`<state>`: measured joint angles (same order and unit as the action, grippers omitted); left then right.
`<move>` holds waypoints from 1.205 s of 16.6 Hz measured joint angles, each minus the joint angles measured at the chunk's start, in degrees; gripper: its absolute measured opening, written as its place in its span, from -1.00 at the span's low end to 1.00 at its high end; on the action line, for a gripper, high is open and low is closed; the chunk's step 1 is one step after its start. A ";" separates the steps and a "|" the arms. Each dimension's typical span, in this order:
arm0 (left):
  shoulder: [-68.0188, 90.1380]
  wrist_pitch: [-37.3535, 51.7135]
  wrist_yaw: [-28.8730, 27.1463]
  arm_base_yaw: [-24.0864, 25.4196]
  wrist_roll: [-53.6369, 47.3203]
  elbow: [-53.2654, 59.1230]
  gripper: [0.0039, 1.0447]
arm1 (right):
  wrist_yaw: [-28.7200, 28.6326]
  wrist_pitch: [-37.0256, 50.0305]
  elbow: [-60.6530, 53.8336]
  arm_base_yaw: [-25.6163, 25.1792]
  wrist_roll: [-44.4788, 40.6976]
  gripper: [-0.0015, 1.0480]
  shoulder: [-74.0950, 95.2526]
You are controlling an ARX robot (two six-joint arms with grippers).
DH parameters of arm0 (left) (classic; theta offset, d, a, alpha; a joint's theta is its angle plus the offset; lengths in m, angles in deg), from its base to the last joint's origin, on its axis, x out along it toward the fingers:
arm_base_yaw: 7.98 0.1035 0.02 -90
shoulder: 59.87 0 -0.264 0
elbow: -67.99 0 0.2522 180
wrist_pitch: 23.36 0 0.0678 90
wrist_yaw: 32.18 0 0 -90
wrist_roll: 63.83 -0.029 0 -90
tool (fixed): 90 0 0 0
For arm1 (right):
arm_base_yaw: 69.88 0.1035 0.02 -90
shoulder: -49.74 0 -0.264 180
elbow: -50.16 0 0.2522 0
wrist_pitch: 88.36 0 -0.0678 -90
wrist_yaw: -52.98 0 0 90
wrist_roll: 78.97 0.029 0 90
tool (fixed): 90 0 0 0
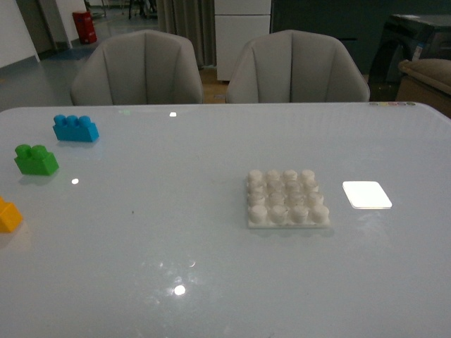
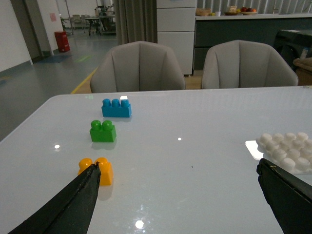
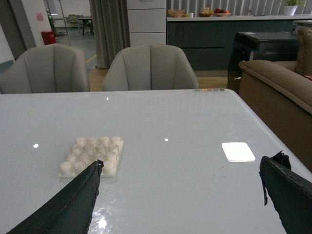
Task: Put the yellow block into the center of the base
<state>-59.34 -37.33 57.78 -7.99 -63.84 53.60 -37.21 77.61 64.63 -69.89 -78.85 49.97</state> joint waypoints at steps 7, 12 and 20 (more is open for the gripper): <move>0.00 0.00 0.00 0.00 0.00 0.00 0.88 | 0.00 0.00 0.00 0.00 0.02 0.88 0.00; 0.00 0.00 0.00 0.00 -0.02 0.00 0.88 | 0.00 0.00 0.00 0.00 0.02 0.88 0.00; 0.00 0.00 0.00 0.00 0.00 0.00 0.88 | 0.00 0.00 0.00 0.00 0.02 0.88 -0.02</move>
<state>-59.34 -37.33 57.78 -7.99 -63.84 53.60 -37.21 77.61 64.63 -69.89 -78.82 49.95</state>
